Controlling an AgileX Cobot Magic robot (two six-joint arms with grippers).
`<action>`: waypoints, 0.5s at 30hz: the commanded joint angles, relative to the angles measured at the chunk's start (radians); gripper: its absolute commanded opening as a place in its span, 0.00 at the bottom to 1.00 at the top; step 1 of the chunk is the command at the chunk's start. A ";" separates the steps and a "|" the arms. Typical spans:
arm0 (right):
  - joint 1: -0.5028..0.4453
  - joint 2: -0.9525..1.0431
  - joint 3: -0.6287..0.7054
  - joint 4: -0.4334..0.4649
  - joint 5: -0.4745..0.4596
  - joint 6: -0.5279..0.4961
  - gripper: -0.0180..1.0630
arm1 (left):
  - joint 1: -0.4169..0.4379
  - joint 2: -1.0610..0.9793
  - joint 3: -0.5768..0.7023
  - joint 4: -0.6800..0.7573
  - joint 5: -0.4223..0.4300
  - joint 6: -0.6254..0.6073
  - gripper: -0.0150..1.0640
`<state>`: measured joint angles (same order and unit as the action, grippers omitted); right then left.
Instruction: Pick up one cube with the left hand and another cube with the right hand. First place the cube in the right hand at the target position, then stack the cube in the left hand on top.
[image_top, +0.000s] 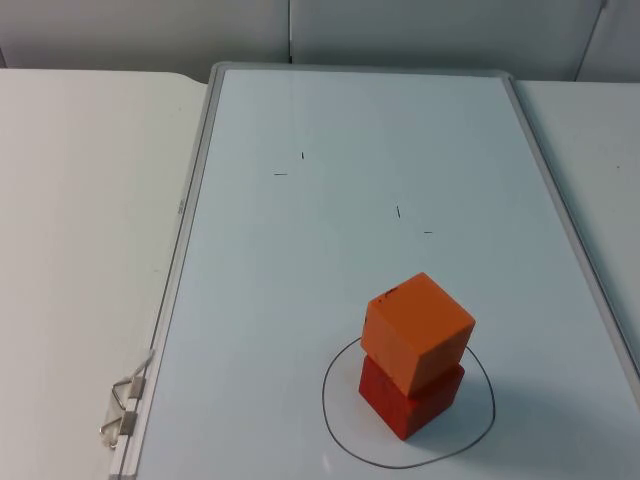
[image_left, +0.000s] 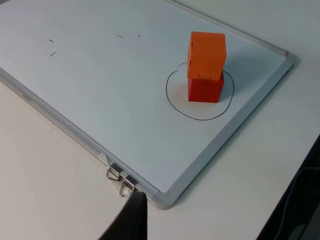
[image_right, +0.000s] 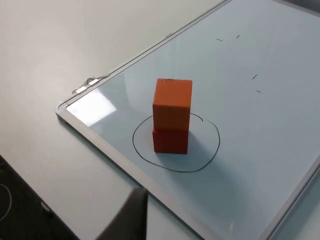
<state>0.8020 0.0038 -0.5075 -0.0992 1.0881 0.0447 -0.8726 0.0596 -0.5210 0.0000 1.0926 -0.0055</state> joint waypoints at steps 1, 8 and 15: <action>-0.003 -0.004 0.001 -0.007 -0.011 0.001 0.99 | -0.006 -0.006 0.008 0.000 -0.012 -0.009 0.99; -0.142 -0.004 0.001 -0.007 -0.011 0.001 0.99 | -0.006 -0.006 0.008 0.000 -0.012 -0.009 0.99; -0.385 -0.004 0.001 -0.007 -0.011 0.001 0.99 | -0.006 -0.006 0.008 0.000 -0.012 -0.009 0.99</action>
<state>0.4854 0.0038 -0.5075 -0.0992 1.0881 0.0447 -0.8726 0.0596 -0.5210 0.0000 1.0926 -0.0055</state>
